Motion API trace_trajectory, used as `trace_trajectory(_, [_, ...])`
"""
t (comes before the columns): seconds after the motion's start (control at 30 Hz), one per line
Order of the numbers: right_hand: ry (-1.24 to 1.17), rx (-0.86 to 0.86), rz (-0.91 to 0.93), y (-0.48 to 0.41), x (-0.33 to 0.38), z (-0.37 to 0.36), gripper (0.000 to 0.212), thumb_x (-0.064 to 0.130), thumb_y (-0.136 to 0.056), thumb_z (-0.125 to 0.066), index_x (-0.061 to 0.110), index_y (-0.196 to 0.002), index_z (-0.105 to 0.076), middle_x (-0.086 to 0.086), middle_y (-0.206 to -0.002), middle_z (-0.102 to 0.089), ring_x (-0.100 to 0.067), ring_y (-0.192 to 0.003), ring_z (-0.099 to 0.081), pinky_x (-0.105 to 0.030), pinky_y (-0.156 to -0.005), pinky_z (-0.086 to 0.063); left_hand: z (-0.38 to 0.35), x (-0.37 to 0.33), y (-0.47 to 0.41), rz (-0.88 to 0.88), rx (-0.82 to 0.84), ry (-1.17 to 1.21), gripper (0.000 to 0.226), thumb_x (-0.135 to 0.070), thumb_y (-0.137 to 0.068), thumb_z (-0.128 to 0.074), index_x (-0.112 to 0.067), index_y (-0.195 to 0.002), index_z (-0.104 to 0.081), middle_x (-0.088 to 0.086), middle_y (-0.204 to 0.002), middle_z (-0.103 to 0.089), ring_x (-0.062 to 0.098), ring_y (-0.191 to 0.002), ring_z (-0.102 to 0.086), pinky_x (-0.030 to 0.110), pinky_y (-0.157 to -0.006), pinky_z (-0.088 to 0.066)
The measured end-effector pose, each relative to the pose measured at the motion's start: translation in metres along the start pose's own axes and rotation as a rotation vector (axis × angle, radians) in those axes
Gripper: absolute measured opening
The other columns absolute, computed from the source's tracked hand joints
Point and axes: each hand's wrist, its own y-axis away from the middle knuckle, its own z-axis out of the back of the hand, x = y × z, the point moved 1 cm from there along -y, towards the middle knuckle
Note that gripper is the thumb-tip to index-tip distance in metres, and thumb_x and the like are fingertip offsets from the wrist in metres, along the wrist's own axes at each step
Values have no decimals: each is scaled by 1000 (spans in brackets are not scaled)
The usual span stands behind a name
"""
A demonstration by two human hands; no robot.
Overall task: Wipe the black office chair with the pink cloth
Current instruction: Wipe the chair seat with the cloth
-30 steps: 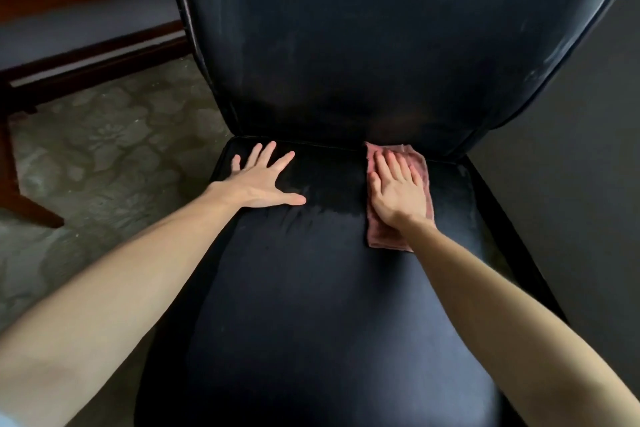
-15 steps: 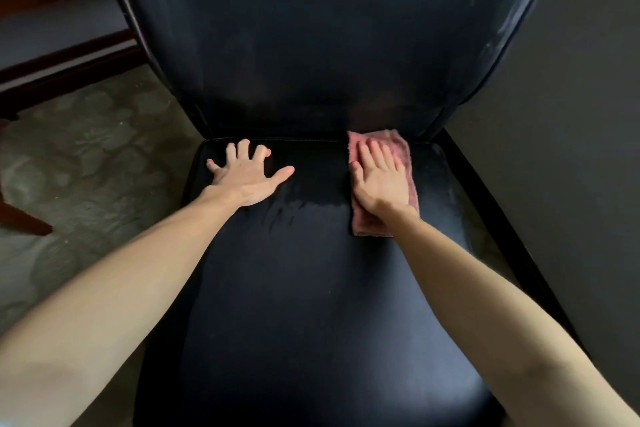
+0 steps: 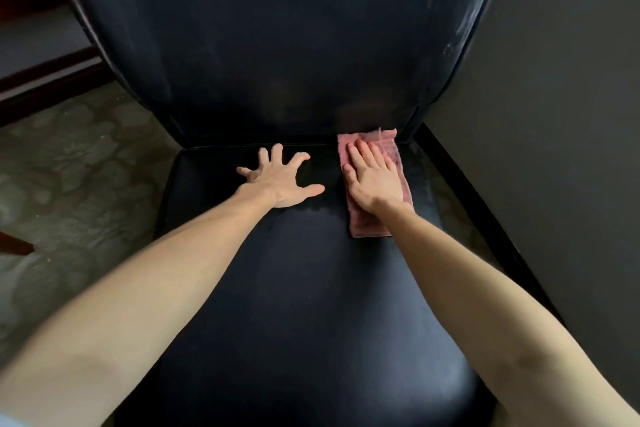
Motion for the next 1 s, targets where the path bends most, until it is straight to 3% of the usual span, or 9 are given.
trace_trajectory(0.2, [-84,-53,-315,-1,-49,12,60,42,-104,-19,14,-157,-10,-4,-165,-5,-18,-151,-1,-39,-122,-6,2,0,-2,12,-2,-4,76,-77,-81,-53,-44,-145,-28,8,-156,-12,34,-142,-11,74,-106,-21])
trace_trajectory(0.33, [-156,-81,-421,15,-53,13,60,39,-104,-19,11,-156,-7,-7,-164,-4,-21,-151,-3,-40,-121,-9,1,-2,-3,4,-8,-8,76,-77,-81,-54,-44,-145,-28,9,-155,-12,35,-141,-12,74,-106,-20])
trace_trajectory(0.53, [-51,-115,-402,38,-48,3,58,36,-104,-20,12,-156,-11,-8,-164,-7,-25,-151,-5,-41,-121,-8,-1,-7,-5,-23,-6,-13,77,-74,-83,-53,-43,-147,-25,9,-158,-8,37,-145,-5,76,-107,-15])
trace_trajectory(0.8, [33,-27,-31,3,-25,4,54,38,-105,-22,22,-156,-15,2,-164,-11,-17,-151,-3,-35,-121,-1,-3,-4,-7,-22,-13,9,76,-75,-82,-55,-45,-145,-26,9,-157,-9,37,-144,-6,77,-106,-15])
trace_trajectory(0.9, [9,-60,-114,16,-43,7,56,41,-105,-21,20,-156,-13,0,-164,-8,-16,-151,-1,-34,-121,1,-1,-4,-8,-18,-9,20,76,-74,-80,-58,-44,-144,-28,8,-155,-12,35,-142,-10,75,-106,-18])
trace_trajectory(1.0, [-146,-64,-344,35,-69,10,60,44,-105,-19,18,-157,-7,-2,-165,-2,-18,-151,0,-39,-122,-9,3,-6,-7,-14,3,24,76,-72,-80,-60,-44,-143,-29,8,-152,-15,35,-140,-13,73,-106,-20])
